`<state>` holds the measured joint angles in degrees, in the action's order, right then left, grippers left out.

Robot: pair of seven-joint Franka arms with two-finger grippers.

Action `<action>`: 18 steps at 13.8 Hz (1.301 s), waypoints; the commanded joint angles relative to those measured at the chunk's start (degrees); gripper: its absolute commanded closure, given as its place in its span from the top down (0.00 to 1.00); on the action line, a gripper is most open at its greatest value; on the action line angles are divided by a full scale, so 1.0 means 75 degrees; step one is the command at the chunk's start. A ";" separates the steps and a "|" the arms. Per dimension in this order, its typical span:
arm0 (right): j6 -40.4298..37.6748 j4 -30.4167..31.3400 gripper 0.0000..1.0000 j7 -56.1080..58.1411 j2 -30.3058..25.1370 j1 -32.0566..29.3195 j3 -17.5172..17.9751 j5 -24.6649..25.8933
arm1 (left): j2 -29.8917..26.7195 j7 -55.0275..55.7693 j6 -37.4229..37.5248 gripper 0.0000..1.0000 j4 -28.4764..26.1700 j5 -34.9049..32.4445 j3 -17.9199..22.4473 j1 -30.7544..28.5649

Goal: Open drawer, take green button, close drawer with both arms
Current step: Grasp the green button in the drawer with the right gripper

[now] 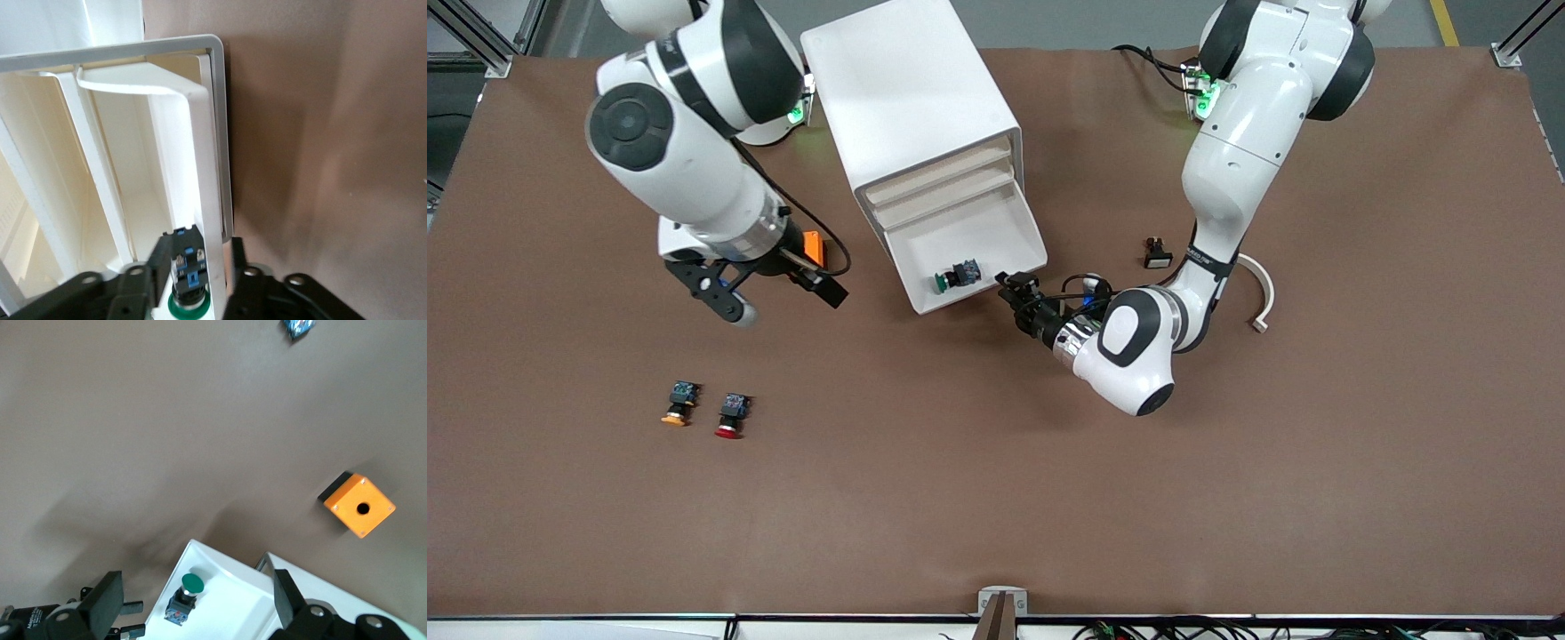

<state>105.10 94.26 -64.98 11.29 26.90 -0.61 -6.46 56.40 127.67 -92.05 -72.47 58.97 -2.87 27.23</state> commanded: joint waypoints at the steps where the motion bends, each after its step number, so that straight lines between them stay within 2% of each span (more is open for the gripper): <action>1: 0.0260 0.0006 1.00 -0.0825 0.0392 0.0443 -0.0070 -0.0018 | -0.0054 -0.0193 0.0039 0.99 0.0182 0.0036 -0.0005 -0.0103; 5: 0.0482 0.0076 1.00 -0.1985 0.0756 0.1041 -0.0071 -0.0006 | -0.0628 -0.1046 0.0074 0.99 0.0217 0.0024 0.0907 -0.0209; 10: 0.1723 0.1152 1.00 -0.3052 0.0757 0.1837 -0.0071 0.0005 | -0.1167 -0.3179 0.0121 0.99 0.0229 0.0023 0.1682 -0.0302; 12: 0.2192 0.1493 1.00 -0.3218 0.0757 0.2026 -0.0071 0.0005 | -0.1413 -0.3950 0.0121 0.99 0.0241 -0.0337 0.1741 -0.0303; 14: 0.2497 0.1716 1.00 -0.3265 0.0780 0.2131 -0.0071 0.0005 | -0.1834 -0.5332 0.0121 1.00 0.0229 -0.0795 0.2044 -0.0303; 17: 0.3071 0.1776 1.00 -0.3803 0.1200 0.2401 -0.0082 0.0017 | -0.2199 -0.5760 0.0133 1.00 0.0218 -0.0960 0.2595 -0.0338; 18: 0.3200 0.1787 1.00 -0.3862 0.1295 0.2425 -0.0071 0.0017 | -0.2327 -0.5795 0.0133 1.00 0.0218 -0.1228 0.2632 -0.0349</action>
<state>126.83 107.12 -91.59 19.60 43.57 -0.64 -6.42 41.24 86.14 -91.28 -69.42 52.55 15.66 24.34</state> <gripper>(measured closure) 0.000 0.000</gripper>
